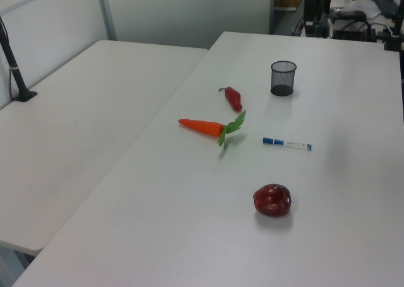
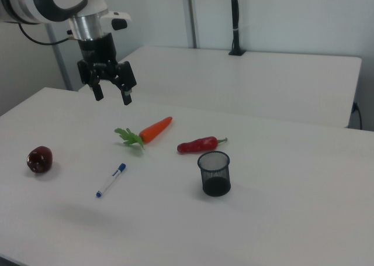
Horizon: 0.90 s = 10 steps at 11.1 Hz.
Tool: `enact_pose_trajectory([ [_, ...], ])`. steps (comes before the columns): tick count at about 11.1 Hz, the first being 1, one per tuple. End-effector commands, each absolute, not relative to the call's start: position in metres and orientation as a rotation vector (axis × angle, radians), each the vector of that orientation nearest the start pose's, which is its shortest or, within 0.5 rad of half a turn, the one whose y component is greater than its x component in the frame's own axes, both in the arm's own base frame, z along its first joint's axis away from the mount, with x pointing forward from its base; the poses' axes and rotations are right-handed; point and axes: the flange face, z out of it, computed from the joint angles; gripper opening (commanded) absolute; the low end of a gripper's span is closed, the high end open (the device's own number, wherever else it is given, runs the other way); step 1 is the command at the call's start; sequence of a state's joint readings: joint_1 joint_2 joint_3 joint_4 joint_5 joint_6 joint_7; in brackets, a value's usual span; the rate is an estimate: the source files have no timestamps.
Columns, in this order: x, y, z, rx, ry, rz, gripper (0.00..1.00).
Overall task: Place marker
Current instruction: 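Move the open gripper down over the blue-capped white marker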
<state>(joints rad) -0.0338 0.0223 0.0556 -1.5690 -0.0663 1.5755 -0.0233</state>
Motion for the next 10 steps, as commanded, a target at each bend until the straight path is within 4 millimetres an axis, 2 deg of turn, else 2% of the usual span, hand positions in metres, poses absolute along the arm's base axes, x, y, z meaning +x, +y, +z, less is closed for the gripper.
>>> enact_pose_trajectory([
  [1,0.565,0.004,0.615,-3.214,-0.092,-0.014,1.0],
  [3,0.567,0.007,0.614,-3.208,-0.1,-0.027,1.0],
  [6,0.573,0.026,0.592,-3.196,-0.152,-0.053,1.0],
  [9,0.575,0.072,0.545,-3.192,-0.194,-0.018,1.0],
  [10,0.574,0.085,0.52,-3.192,-0.209,0.007,1.0],
])
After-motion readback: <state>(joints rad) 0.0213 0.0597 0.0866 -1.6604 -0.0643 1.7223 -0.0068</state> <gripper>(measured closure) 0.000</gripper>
